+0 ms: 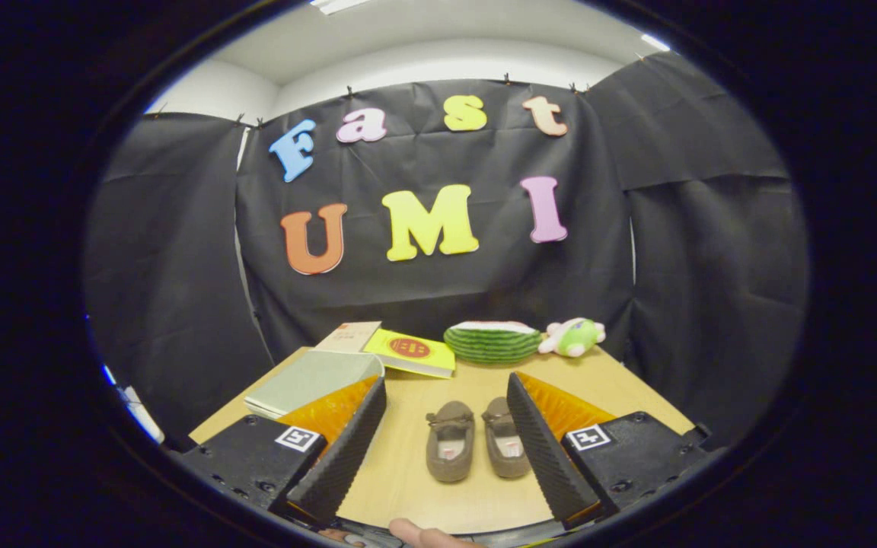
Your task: Open the storage box then place both shoes into the box .Put the left shoe in first, then the right shoe, with the right side of both shoes facing outward in a uniform manner.
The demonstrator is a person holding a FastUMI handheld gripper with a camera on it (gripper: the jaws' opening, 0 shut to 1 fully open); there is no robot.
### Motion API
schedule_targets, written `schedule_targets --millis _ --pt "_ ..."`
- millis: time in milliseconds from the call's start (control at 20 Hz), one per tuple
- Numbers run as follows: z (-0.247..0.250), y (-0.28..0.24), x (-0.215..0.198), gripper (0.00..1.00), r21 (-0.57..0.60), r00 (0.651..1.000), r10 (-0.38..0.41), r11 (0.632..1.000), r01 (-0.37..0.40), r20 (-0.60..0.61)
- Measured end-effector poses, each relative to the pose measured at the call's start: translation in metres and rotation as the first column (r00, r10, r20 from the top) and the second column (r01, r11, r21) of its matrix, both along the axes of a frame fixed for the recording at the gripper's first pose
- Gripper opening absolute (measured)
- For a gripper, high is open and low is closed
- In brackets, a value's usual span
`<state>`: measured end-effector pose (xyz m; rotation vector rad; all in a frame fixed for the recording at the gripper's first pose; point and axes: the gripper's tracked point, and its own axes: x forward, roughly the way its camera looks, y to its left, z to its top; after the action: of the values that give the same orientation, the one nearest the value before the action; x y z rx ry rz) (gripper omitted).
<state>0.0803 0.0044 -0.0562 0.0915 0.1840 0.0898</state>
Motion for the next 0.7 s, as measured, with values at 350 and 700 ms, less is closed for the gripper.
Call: schedule_targets --millis 350,700 --pt "-0.065 0.038 0.112 1.00 0.212 0.943 0.203 0.966 -0.150 -0.262" --pt "-0.118 0.104 0.181 0.99 0.609 0.734 0.538 0.763 -0.215 -0.415"
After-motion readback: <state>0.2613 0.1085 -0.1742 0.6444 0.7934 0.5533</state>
